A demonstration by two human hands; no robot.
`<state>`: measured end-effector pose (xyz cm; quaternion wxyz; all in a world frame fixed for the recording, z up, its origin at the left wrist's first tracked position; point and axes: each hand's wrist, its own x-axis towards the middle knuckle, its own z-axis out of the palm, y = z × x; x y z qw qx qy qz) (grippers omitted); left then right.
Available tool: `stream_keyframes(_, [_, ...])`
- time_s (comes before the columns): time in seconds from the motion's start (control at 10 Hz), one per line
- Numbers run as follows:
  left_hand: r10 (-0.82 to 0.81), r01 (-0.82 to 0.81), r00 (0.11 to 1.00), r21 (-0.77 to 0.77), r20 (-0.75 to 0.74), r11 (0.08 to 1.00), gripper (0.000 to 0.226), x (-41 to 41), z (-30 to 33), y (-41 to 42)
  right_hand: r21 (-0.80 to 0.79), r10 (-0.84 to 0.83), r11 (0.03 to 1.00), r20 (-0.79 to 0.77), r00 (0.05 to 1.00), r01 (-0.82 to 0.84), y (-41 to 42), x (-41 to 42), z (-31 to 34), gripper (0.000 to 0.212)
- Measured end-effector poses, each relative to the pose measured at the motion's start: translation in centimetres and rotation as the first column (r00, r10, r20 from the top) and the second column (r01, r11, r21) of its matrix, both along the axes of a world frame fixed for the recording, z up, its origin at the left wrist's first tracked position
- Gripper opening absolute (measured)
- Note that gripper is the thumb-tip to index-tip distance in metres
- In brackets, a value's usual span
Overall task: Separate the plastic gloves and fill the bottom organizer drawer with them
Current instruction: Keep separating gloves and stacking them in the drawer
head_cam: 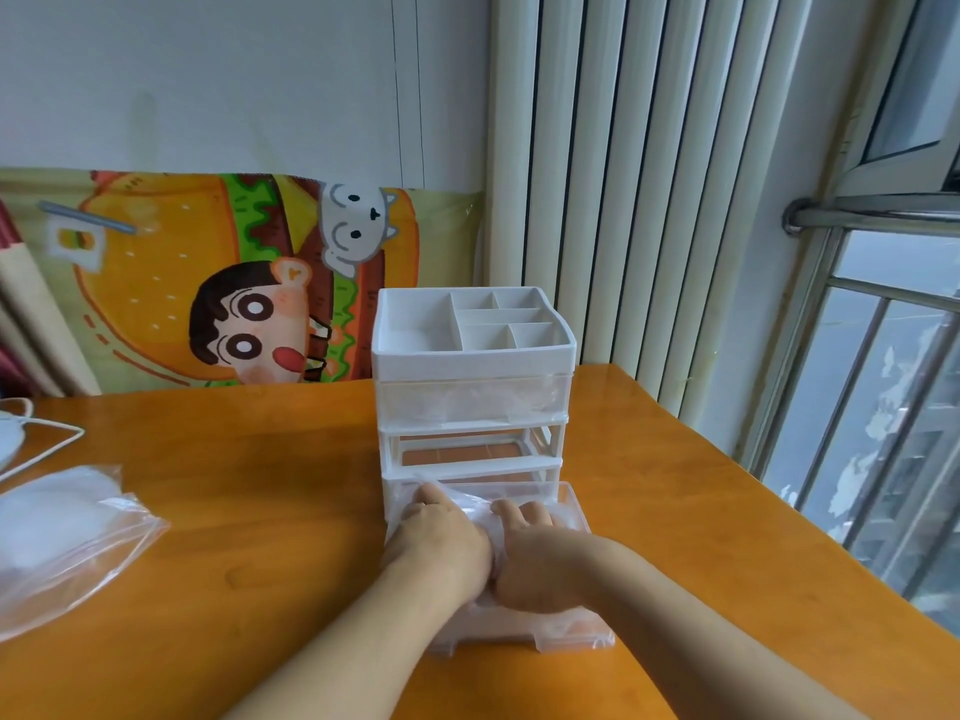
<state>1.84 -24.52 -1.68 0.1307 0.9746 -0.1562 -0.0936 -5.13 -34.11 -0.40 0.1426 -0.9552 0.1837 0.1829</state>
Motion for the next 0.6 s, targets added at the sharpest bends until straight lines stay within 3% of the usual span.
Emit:
stream_keyframes(0.2, [0.093,-0.093,0.994,-0.011,-0.051,0.996,0.074,1.5,-1.3,-1.5,0.03,-0.02,0.999,0.034,0.999,0.019,-0.5,0.3,-0.4,0.1])
stream_keyframes(0.4, [0.03,-0.024,0.998,-0.102,0.05,0.995,0.043,1.6,-1.5,-0.9,-0.011,0.029,0.999,-0.042,0.999,-0.03,0.3,1.5,0.8,0.108])
stream_keyframes(0.5, [-0.054,0.05,0.992,-0.038,-0.114,0.998,0.052,1.1,-0.3,-1.4,-0.033,0.067,0.997,-0.133,0.989,-0.072,0.9,2.9,1.2,0.112])
stream_keyframes(0.6, [-0.373,0.393,0.92,0.316,-0.123,0.864,0.049,0.6,1.9,-0.3,-0.087,0.1,0.989,-0.177,0.979,-0.117,0.8,4.5,-0.1,0.112])
